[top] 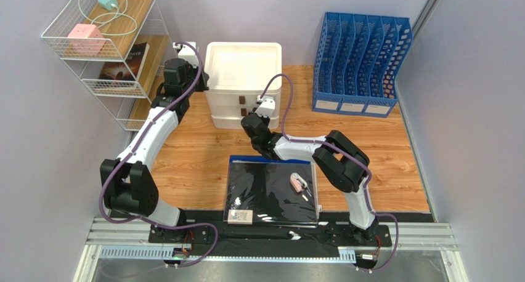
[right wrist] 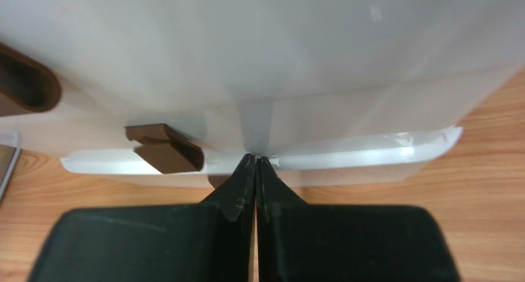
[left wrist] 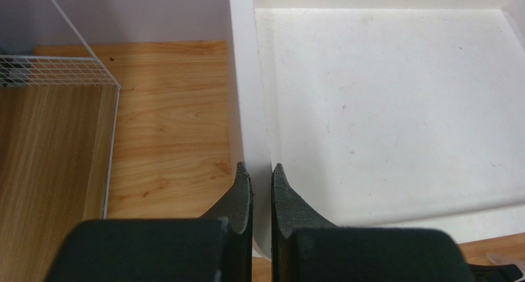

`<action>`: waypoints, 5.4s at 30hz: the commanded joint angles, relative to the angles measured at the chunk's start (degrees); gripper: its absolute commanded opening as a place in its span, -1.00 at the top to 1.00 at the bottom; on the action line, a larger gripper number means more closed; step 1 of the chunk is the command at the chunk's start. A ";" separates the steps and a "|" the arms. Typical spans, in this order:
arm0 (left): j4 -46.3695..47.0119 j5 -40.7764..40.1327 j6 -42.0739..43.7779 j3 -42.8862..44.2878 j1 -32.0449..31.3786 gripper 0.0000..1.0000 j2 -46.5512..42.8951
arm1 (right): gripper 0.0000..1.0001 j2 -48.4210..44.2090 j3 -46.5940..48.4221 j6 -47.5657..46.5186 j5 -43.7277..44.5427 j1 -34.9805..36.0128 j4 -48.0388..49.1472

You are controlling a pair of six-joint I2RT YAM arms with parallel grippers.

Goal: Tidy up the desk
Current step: Close the drawer in the storage box, then pick up the stationery from the center of the board, then place the stationery in the storage box.

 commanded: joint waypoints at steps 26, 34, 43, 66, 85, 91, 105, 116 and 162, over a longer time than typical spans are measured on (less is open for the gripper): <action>-6.76 6.95 2.70 -4.59 -0.74 1.00 -3.49 | 1.00 1.52 4.56 2.99 0.27 -1.30 -6.48; -6.85 6.34 3.32 -4.24 -0.74 0.94 -3.23 | 0.84 -0.14 4.84 0.35 -0.07 -1.48 -8.84; -12.11 2.29 4.81 2.96 -0.65 -0.26 -3.05 | -0.95 -24.73 -9.67 5.26 5.89 0.29 -26.37; -15.11 12.31 11.32 -13.38 1.63 -0.33 -22.74 | -1.00 -19.23 -18.55 41.13 11.62 -2.79 -56.05; -10.80 13.45 10.35 -19.18 1.98 -0.29 -26.61 | -0.87 -13.60 -20.04 37.44 5.64 -9.38 -45.59; -9.84 12.66 10.35 -19.79 2.07 -0.29 -25.82 | 0.37 -16.58 -23.82 36.74 5.73 -9.38 -41.81; -8.43 11.69 10.26 -20.94 2.07 -0.28 -25.11 | 1.00 -23.44 -22.34 30.15 10.03 -5.96 -42.50; -7.02 8.62 10.00 -21.64 2.25 -0.27 -25.46 | 0.99 -31.62 -7.84 17.69 16.10 2.83 -49.63; -0.34 7.47 6.92 -26.56 4.00 -0.28 -27.84 | -0.14 0.99 54.05 -10.20 -21.96 -11.23 -51.92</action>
